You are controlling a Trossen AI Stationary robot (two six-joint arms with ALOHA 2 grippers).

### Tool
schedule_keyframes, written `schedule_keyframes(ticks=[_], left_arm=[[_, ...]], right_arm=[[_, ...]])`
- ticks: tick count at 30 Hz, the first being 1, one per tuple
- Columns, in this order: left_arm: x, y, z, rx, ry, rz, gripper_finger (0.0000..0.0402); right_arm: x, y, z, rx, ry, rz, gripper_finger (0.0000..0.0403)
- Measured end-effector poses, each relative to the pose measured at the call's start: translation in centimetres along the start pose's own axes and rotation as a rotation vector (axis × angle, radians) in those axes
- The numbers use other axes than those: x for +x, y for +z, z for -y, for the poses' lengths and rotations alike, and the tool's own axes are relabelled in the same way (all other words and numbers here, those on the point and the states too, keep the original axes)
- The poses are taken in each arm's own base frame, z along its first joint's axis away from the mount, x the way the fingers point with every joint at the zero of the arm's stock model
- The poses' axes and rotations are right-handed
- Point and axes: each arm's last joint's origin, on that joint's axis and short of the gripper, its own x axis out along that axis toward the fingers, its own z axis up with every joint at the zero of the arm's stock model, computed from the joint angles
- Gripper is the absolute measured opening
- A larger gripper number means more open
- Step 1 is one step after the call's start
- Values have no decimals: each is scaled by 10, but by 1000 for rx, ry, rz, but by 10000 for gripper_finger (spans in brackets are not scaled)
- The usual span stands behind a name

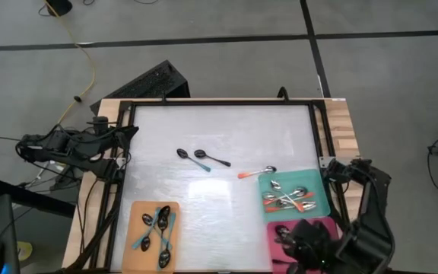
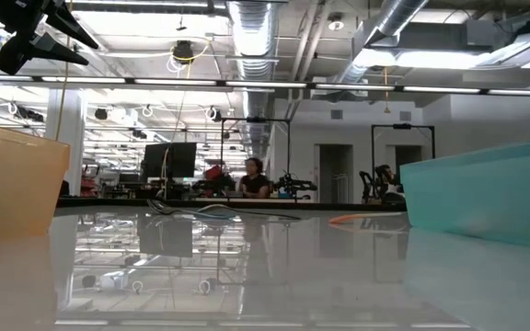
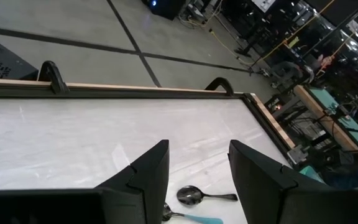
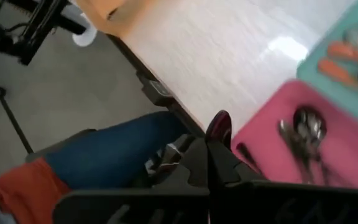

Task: Sort silverware by color (type)
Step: Put the black spoon into the pink bin

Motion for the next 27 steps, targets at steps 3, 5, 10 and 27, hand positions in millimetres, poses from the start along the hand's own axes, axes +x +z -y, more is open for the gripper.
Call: schedule_keyframes(ticks=[3,5,10,27], left_arm=[[0,0,0,0,0,0,151],[0,0,0,3,1,2,151],[0,0,0,21,7,11,151],[0,1,0,63,12,19,151]], right_arm=[[1,-16,3,76,-18,-38,0],[6,-23,6,110,-63,-86,0],[32,-29,14,147,-209,-181,0],[91,-17,35,73,-466,-326,1]])
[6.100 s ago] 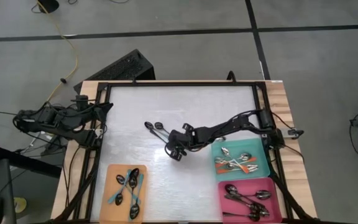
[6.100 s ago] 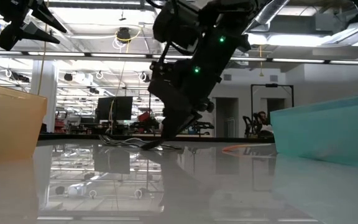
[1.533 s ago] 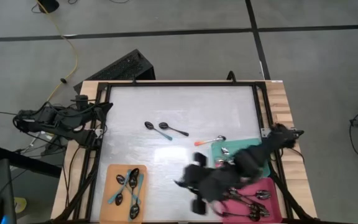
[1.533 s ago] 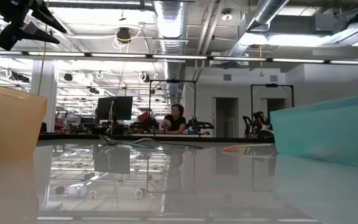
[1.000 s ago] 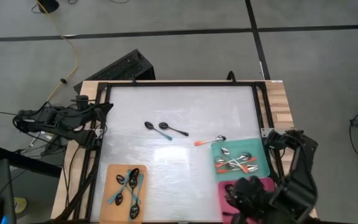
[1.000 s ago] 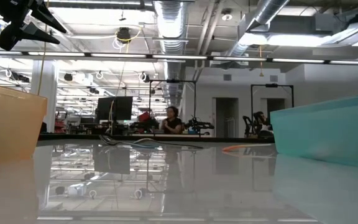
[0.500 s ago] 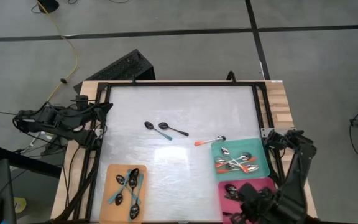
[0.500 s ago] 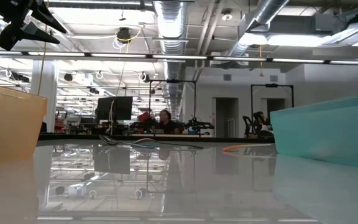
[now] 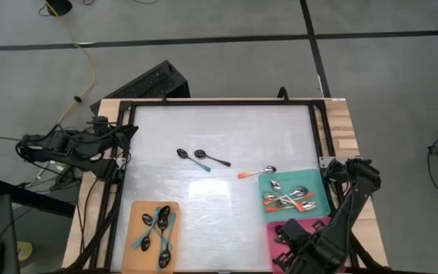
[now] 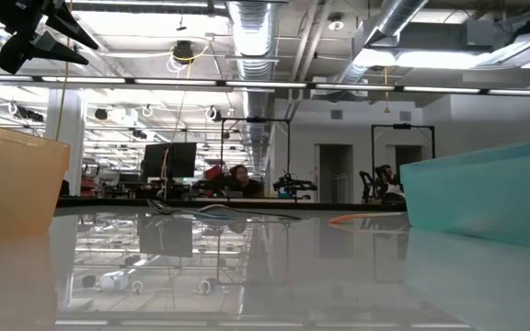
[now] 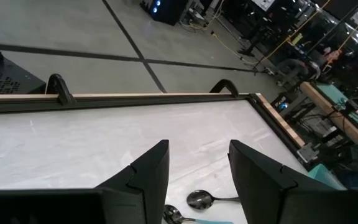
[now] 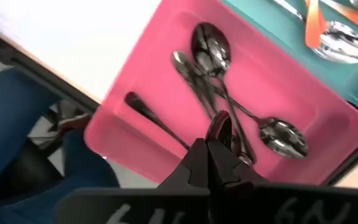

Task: Sort silverware by color (type)
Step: Put the black spoon into the pink bin

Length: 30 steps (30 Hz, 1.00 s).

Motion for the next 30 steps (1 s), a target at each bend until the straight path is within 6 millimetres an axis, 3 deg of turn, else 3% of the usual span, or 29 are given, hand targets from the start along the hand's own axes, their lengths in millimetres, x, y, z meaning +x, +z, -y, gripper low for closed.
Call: schedule_keyframes(ticks=[20,30], left_arm=[[0,0,0,0,1,1,151],[0,0,0,0,1,1,151]], right_arm=[[68,-13,-2,-46,-27,-55,1],[86,-14,-5,-96,16,-65,1]])
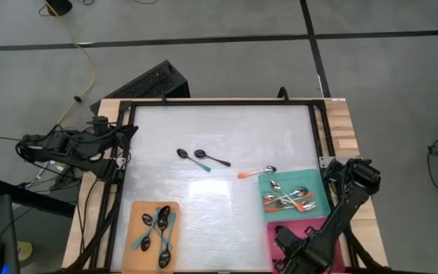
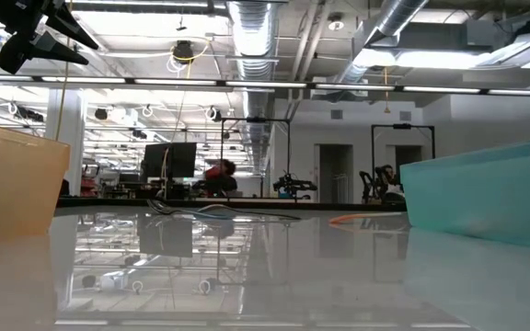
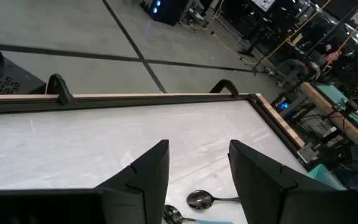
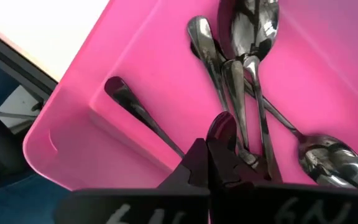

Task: Sort silverware by color (type)
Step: Put the black spoon into the pink bin, then adjust the orange spoon on the table

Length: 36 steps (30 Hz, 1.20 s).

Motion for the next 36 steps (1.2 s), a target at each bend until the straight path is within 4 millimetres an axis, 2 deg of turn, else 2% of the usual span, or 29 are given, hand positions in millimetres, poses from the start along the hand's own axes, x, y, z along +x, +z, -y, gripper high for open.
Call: schedule_keyframes(ticks=[12,23,26,30,36], left_arm=[[0,0,0,0,0,0,151],[0,0,0,0,0,0,151],[0,0,0,0,0,0,151],[0,0,0,0,-1,-2,151],[0,-1,0,0,-11,-18,151]], right_arm=[[0,3,0,-49,4,37,24],[0,7,-1,-70,7,36,85],[-1,22,-3,-131,4,36,91],[-6,54,-4,-227,10,34,93],[-32,102,7,-383,72,66,93]])
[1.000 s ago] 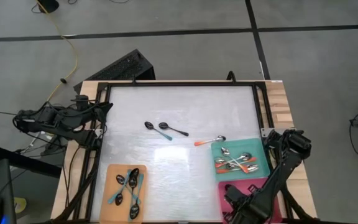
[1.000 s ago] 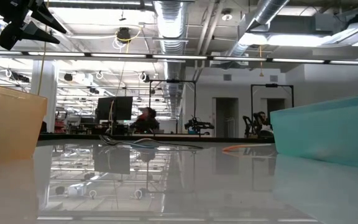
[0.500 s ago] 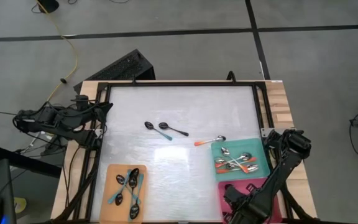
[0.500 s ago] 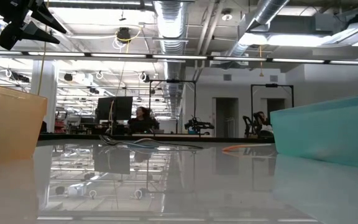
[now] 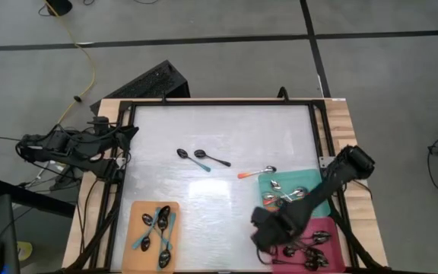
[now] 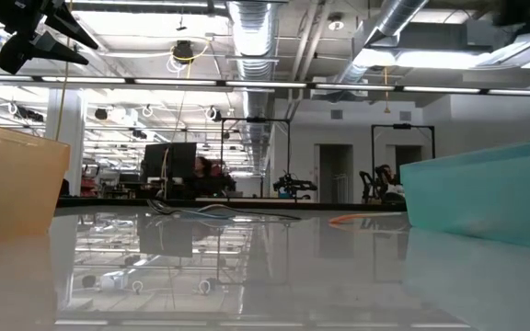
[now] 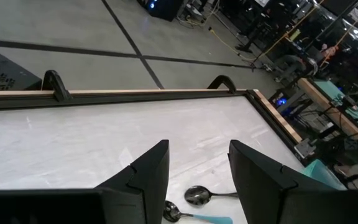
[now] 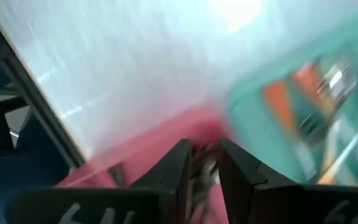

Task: Sort silverware by color (type)
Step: Adjust the orange spoon on the table

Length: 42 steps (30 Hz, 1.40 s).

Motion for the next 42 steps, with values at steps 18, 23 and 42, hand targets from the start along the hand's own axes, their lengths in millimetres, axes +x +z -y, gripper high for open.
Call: schedule_keyframes(ticks=[18,23,42], left_arm=[[0,-2,-2,5,14,-17,151],[0,-2,-3,11,19,-21,151],[0,-3,-3,-54,4,-52,151]], right_arm=[[-14,120,66,-483,-145,451,93],[15,137,93,-493,-161,361,93],[86,135,157,-526,-139,177,93]])
